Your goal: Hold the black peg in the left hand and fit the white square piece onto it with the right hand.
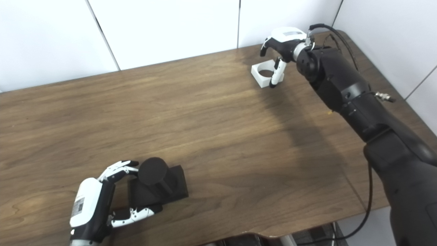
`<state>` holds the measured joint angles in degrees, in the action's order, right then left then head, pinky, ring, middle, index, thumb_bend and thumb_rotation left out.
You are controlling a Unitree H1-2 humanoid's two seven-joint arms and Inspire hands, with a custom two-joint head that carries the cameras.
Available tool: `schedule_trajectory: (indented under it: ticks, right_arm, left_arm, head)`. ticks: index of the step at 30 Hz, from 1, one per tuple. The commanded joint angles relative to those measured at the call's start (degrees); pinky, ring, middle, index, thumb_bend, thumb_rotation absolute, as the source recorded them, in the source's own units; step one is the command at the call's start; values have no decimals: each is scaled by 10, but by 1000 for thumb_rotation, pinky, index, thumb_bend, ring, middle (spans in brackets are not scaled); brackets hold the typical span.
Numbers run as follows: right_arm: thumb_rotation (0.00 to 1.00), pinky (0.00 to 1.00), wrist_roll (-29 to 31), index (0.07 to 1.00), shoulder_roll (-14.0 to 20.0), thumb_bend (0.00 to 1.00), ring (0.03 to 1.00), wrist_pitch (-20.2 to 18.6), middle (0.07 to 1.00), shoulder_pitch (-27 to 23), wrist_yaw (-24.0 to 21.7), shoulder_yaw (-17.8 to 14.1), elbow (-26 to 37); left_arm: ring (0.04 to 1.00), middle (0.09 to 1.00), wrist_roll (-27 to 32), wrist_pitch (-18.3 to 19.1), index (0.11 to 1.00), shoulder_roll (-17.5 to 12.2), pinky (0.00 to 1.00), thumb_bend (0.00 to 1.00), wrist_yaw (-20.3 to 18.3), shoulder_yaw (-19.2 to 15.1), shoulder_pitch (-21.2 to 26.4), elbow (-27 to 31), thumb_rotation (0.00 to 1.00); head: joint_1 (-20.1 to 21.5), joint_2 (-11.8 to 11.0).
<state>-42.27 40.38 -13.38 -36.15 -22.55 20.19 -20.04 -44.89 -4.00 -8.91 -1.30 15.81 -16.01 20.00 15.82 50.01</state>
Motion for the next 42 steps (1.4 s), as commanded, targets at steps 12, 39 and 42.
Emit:
schedule_trajectory:
  ticks: [12, 39, 42]
  right_arm:
    - [141, 1000, -9, 716, 9, 940, 1000, 4, 933, -23, 21, -15, 12]
    - [147, 1000, -1, 733, 6, 913, 1000, 10, 940, -5, 9, -13, 27]
    - [155, 1000, 0, 730, 6, 918, 1000, 13, 939, -4, 12, -13, 25]
  left_arm:
    - [838, 780, -13, 14, 487, -4, 720, 516, -13, 10, -3, 16, 43]
    - [855, 786, -90, 100, 488, 0, 769, 515, -89, 17, -5, 37, 49]
    - [850, 780, -94, 99, 488, 0, 772, 515, -89, 18, -3, 32, 49]
  head:
    - [-2, 3]
    - [-8, 3]
    - [-13, 5]
